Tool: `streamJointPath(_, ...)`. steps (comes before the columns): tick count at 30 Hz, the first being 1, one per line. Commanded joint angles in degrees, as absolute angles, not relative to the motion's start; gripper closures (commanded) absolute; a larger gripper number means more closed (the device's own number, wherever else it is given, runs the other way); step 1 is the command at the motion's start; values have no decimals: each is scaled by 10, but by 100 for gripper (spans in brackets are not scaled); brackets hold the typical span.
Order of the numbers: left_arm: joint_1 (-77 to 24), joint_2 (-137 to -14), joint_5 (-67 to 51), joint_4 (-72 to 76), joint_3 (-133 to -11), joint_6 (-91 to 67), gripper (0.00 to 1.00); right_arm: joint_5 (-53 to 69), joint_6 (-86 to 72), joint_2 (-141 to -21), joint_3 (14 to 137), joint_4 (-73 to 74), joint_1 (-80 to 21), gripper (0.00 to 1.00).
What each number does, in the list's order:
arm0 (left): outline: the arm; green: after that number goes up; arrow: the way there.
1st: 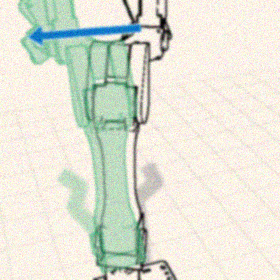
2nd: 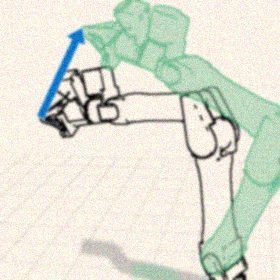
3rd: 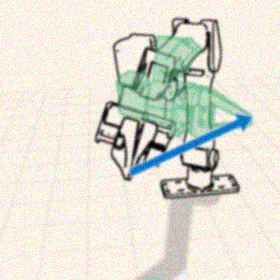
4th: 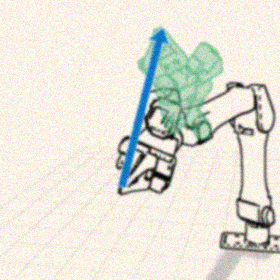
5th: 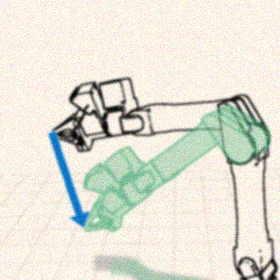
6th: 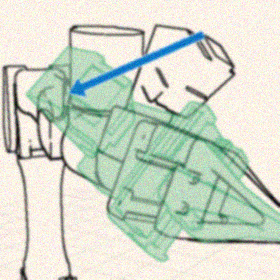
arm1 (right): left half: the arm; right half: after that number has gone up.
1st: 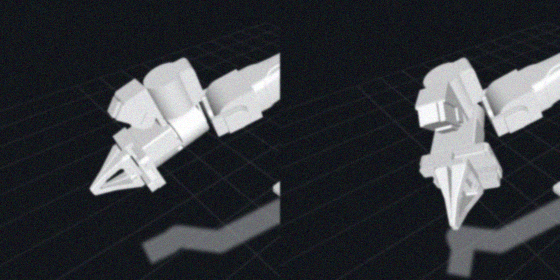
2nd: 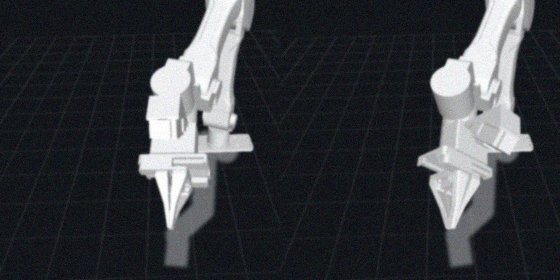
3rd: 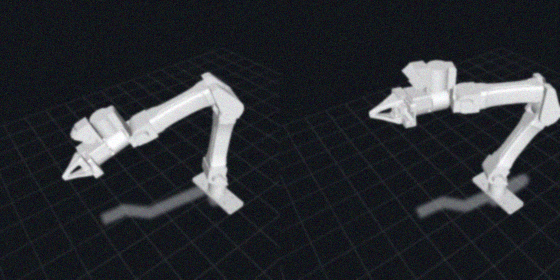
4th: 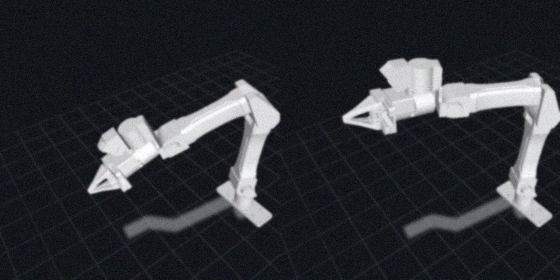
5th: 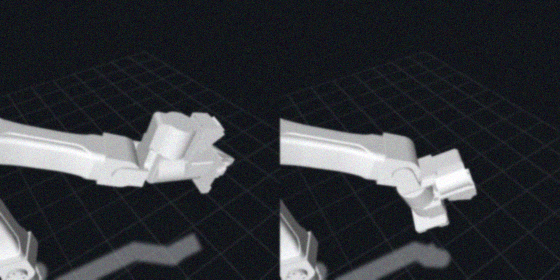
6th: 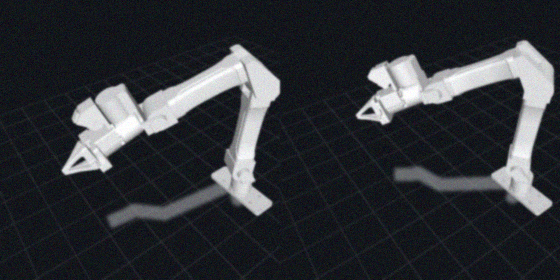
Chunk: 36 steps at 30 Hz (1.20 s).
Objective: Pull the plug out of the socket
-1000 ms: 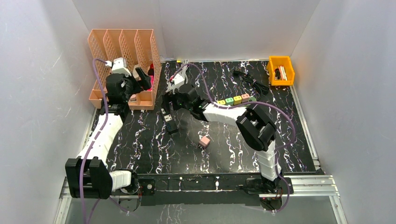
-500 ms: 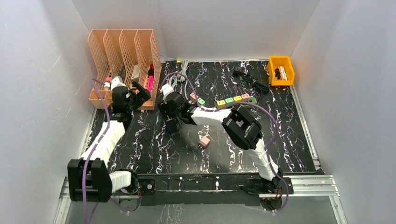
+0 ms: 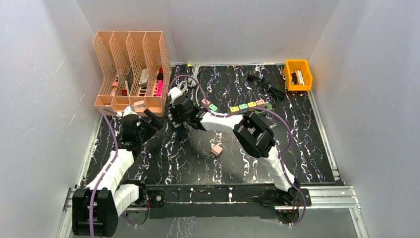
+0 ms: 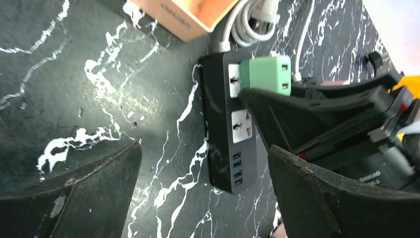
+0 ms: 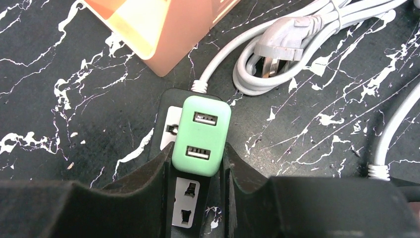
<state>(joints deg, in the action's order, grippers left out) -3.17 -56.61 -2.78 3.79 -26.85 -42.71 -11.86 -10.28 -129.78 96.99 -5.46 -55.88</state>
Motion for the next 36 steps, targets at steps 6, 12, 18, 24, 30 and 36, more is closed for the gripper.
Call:
streamJointPath(6, -99, -591, -125, 139, -237, -441, 2, -70, -160, -1234, 975, -92, -537, 100)
streamJointPath(12, -169, -650, -70, 170, -251, -451, 2, -49, -180, -1200, 966, -100, -536, 100)
streamJointPath(18, -171, -674, -36, 181, -250, -456, 2, -2, -214, -1149, 933, -126, -526, 100)
streamJointPath(24, -172, -664, -16, 257, -239, -466, 2, 103, -254, -1121, 915, -146, -510, 100)
streamJointPath(30, -172, -685, -45, 332, -239, -468, 38, 190, -290, -1095, 895, -162, -494, 100)
streamJointPath(36, -172, -706, -67, 351, -234, -481, 100, 282, -367, -1078, 876, -189, -440, 100)
